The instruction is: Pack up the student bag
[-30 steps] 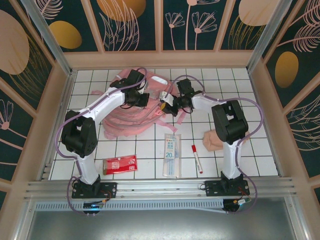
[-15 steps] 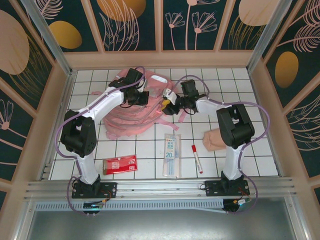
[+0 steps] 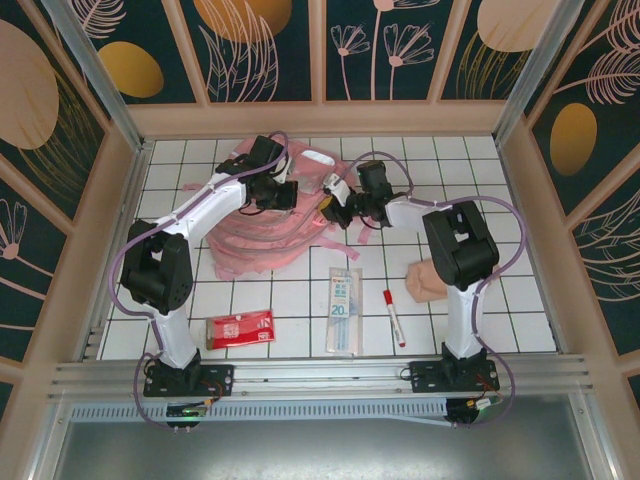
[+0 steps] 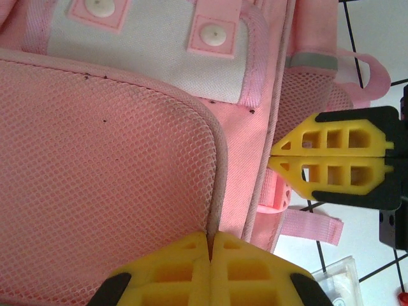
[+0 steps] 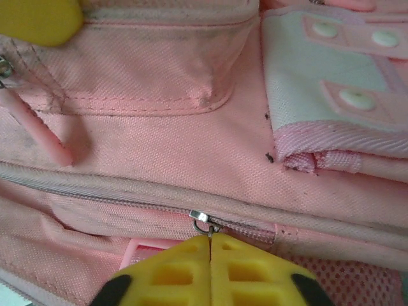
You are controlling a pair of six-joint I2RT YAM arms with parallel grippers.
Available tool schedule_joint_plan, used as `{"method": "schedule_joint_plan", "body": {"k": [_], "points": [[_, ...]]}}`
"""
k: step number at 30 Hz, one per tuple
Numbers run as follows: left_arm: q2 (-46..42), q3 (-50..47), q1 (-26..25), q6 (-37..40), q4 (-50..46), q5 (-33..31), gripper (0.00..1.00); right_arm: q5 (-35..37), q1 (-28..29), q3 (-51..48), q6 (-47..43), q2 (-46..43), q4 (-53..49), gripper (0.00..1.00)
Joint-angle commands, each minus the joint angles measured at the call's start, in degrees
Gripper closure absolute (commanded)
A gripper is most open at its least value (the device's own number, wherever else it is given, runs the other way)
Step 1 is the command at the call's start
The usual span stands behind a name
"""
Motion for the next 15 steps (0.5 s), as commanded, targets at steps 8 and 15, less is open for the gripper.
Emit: {"method": "schedule_joint_plan", "body": {"k": [8, 15], "points": [[-2.6, 1.5, 1.0, -1.3, 3.3, 1.1, 1.0, -5.8, -2.1, 3.7, -3.7, -5.1, -9.4, 1.0], [-2.7, 0.7, 1.1, -2.5, 4.8, 2.3, 1.0, -9.5, -2.1, 3.6, -1.3, -5.5, -11.8, 1.0]]}}
